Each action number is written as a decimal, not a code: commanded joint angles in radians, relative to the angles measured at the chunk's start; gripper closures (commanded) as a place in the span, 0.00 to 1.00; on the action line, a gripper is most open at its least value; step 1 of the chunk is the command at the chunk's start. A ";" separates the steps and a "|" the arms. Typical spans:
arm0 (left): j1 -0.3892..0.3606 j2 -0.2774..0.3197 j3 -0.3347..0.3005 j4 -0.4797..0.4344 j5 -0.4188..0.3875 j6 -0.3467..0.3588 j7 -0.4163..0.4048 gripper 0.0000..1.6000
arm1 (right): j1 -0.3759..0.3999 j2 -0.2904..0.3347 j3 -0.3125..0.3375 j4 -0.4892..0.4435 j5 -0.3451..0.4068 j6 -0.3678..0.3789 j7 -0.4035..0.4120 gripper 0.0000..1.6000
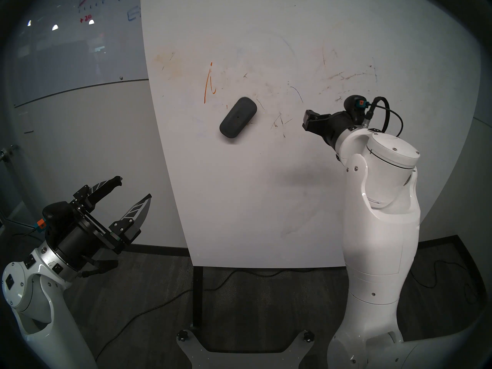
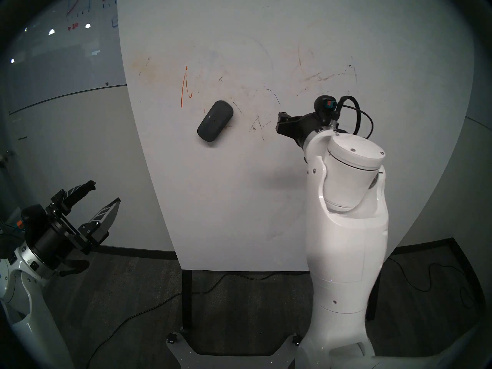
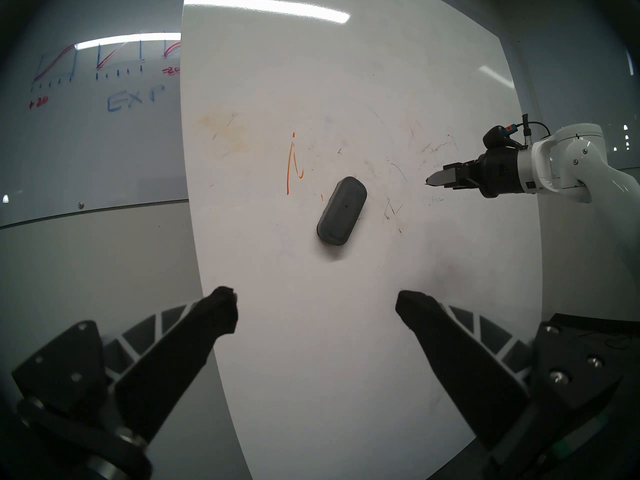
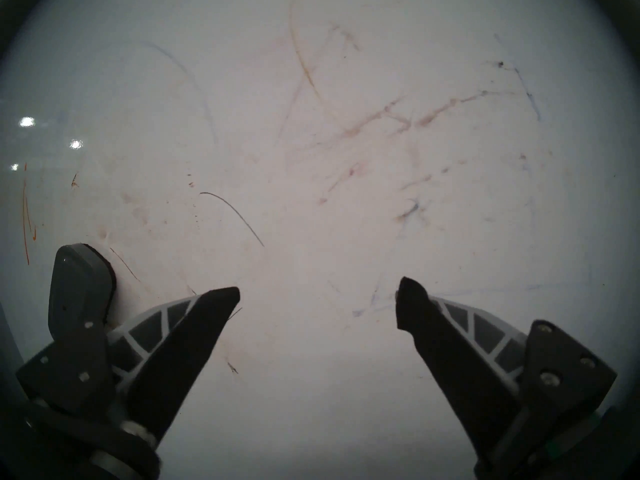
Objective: Erase all marks on the whiteboard with the eraser
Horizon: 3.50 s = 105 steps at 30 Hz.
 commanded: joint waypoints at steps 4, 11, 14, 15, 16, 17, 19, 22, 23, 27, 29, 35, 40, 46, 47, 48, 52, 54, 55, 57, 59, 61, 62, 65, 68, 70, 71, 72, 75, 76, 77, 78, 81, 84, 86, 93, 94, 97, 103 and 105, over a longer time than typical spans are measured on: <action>0.000 0.002 0.002 -0.018 -0.006 0.002 0.001 0.00 | -0.041 0.129 0.121 -0.069 0.146 -0.053 0.181 0.00; 0.000 0.002 0.002 -0.018 -0.006 0.002 0.001 0.00 | -0.083 0.220 0.154 -0.073 0.242 -0.069 0.310 0.00; 0.001 0.002 0.002 -0.018 -0.007 0.002 0.001 0.00 | -0.103 0.257 0.163 -0.069 0.271 -0.082 0.363 0.00; 0.001 0.002 0.002 -0.018 -0.007 0.002 0.001 0.00 | -0.107 0.269 0.166 -0.064 0.283 -0.088 0.382 0.00; 0.001 0.002 0.002 -0.018 -0.007 0.002 0.001 0.00 | -0.111 0.279 0.171 -0.061 0.289 -0.095 0.404 0.00; 0.001 0.002 0.002 -0.018 -0.007 0.002 0.002 0.00 | -0.115 0.288 0.171 -0.058 0.294 -0.100 0.414 0.00; 0.001 0.002 0.002 -0.018 -0.008 0.002 0.002 0.00 | -0.124 0.311 0.176 -0.048 0.297 -0.117 0.459 0.00; 0.001 0.002 0.002 -0.018 -0.008 0.002 0.002 0.00 | -0.128 0.320 0.178 -0.034 0.287 -0.135 0.495 0.00; 0.001 0.002 0.002 -0.018 -0.009 0.002 0.002 0.00 | -0.130 0.325 0.175 -0.030 0.281 -0.146 0.499 0.00; 0.001 0.002 0.002 -0.018 -0.009 0.003 0.002 0.00 | -0.135 0.331 0.167 -0.014 0.255 -0.193 0.514 0.00; 0.001 0.002 0.003 -0.018 -0.009 0.003 0.003 0.00 | -0.137 0.330 0.158 -0.005 0.236 -0.217 0.509 0.00; 0.001 0.002 0.002 -0.018 -0.009 0.003 0.003 0.00 | -0.140 0.324 0.151 0.005 0.216 -0.245 0.508 0.00; 0.001 0.002 0.003 -0.018 -0.010 0.003 0.003 0.00 | -0.144 0.317 0.149 0.006 0.208 -0.258 0.514 0.00; 0.001 0.002 0.003 -0.018 -0.010 0.003 0.003 0.00 | -0.147 0.311 0.152 0.006 0.202 -0.270 0.523 0.00; 0.001 0.002 0.003 -0.018 -0.010 0.003 0.003 0.00 | -0.147 0.310 0.152 0.007 0.201 -0.271 0.524 0.00; 0.001 0.002 0.003 -0.018 -0.010 0.003 0.003 0.00 | -0.147 0.309 0.152 0.007 0.199 -0.273 0.525 0.00; 0.001 0.002 0.003 -0.018 -0.010 0.003 0.003 0.00 | -0.148 0.306 0.154 0.008 0.196 -0.277 0.529 0.00; 0.001 0.002 0.003 -0.018 -0.010 0.003 0.003 0.00 | -0.148 0.305 0.155 0.008 0.195 -0.278 0.531 0.00; 0.001 0.002 0.003 -0.018 -0.010 0.003 0.003 0.00 | -0.148 0.304 0.155 0.008 0.195 -0.279 0.532 0.00; 0.001 0.002 0.003 -0.018 -0.010 0.003 0.003 0.00 | -0.148 0.302 0.156 0.008 0.194 -0.280 0.534 0.00; 0.001 0.002 0.002 -0.018 -0.010 0.003 0.003 0.00 | -0.149 0.301 0.156 0.009 0.193 -0.281 0.535 0.00; 0.001 0.002 0.003 -0.018 -0.010 0.003 0.003 0.00 | -0.149 0.300 0.157 0.009 0.192 -0.283 0.537 0.00; 0.001 0.002 0.003 -0.018 -0.010 0.003 0.003 0.00 | -0.149 0.300 0.157 0.009 0.192 -0.283 0.537 0.00; -0.004 0.004 0.008 -0.018 -0.004 0.010 0.005 0.00 | -0.149 0.298 0.158 0.009 0.191 -0.284 0.540 0.00; -0.014 0.012 0.014 -0.018 0.008 0.014 0.006 0.00 | -0.149 0.297 0.159 0.009 0.190 -0.285 0.541 0.00; -0.019 0.020 0.021 -0.018 0.019 0.015 0.010 0.00 | -0.149 0.296 0.159 0.009 0.189 -0.285 0.542 0.00; -0.022 0.027 0.025 -0.018 0.028 0.013 0.011 0.00 | -0.149 0.296 0.160 0.010 0.189 -0.286 0.542 0.00; -0.025 0.032 0.031 -0.018 0.039 0.011 0.014 0.00 | -0.149 0.295 0.160 0.010 0.189 -0.286 0.543 0.00; -0.038 0.037 0.053 -0.018 0.066 0.021 0.032 0.00 | -0.149 0.294 0.160 0.010 0.188 -0.286 0.543 0.00; -0.045 0.040 0.060 -0.018 0.077 0.025 0.038 0.00 | -0.149 0.294 0.160 0.010 0.188 -0.287 0.543 0.00; -0.054 0.044 0.069 -0.018 0.090 0.029 0.046 0.00 | -0.149 0.294 0.160 0.010 0.188 -0.287 0.544 0.00; -0.063 0.048 0.078 -0.018 0.100 0.033 0.052 0.00 | -0.149 0.293 0.160 0.010 0.187 -0.287 0.544 0.00; -0.094 0.065 0.111 -0.018 0.140 0.049 0.074 0.00 | -0.149 0.293 0.160 0.010 0.187 -0.287 0.544 0.00; -0.126 0.084 0.153 -0.018 0.184 0.070 0.096 0.00 | -0.149 0.292 0.161 0.010 0.186 -0.287 0.544 0.00; -0.145 0.095 0.183 -0.018 0.217 0.081 0.112 0.00 | -0.149 0.292 0.161 0.010 0.186 -0.287 0.545 0.00; -0.225 0.131 0.297 -0.018 0.339 0.154 0.170 0.00 | -0.149 0.291 0.161 0.010 0.185 -0.288 0.545 0.00; -0.235 0.139 0.311 -0.018 0.350 0.159 0.177 0.00 | -0.149 0.291 0.161 0.010 0.185 -0.288 0.545 0.00; -0.280 0.155 0.350 -0.003 0.391 0.186 0.191 0.00 | -0.149 0.290 0.161 0.010 0.184 -0.289 0.545 0.00; -0.331 0.197 0.424 0.027 0.433 0.211 0.237 0.00 | -0.149 0.289 0.161 0.009 0.183 -0.289 0.545 0.00; -0.364 0.200 0.443 0.045 0.455 0.225 0.240 0.00 | -0.149 0.289 0.161 0.009 0.183 -0.289 0.545 0.00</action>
